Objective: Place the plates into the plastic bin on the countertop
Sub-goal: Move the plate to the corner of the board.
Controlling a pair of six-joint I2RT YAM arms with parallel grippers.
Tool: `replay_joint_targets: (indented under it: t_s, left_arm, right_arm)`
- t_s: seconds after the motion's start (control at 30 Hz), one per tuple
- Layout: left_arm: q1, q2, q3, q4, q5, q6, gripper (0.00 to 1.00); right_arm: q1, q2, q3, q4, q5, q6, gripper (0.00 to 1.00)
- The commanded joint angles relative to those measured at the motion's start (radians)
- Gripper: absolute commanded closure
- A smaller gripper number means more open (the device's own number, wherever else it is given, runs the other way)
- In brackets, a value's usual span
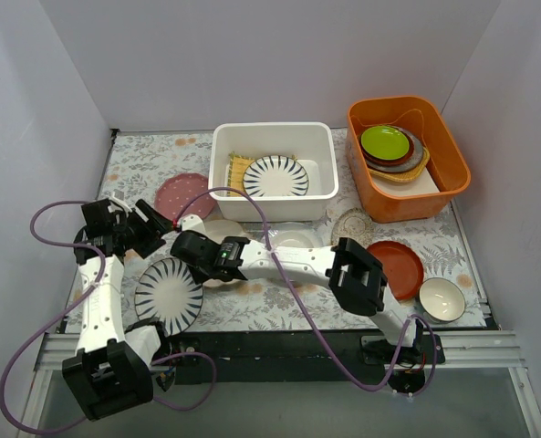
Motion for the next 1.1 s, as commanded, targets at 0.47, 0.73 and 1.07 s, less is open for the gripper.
replay_joint_targets:
  t_s: [0.47, 0.73, 1.07]
  left_arm:
    - [-0.026, -0.098, -0.129, -0.187, -0.057, 0.006, 1.00]
    - [-0.055, -0.118, -0.147, -0.190, -0.053, -0.003, 1.00]
    - [-0.055, -0.095, -0.131, -0.164, -0.050, 0.010, 1.00]
  right_arm:
    - [-0.026, -0.126, -0.071, 0.089, 0.015, 0.016, 0.99]
    - [-0.040, -0.175, -0.129, 0.132, 0.001, 0.015, 0.99]
    - [-0.048, -0.271, -0.223, 0.097, 0.000, 0.019, 0.99]
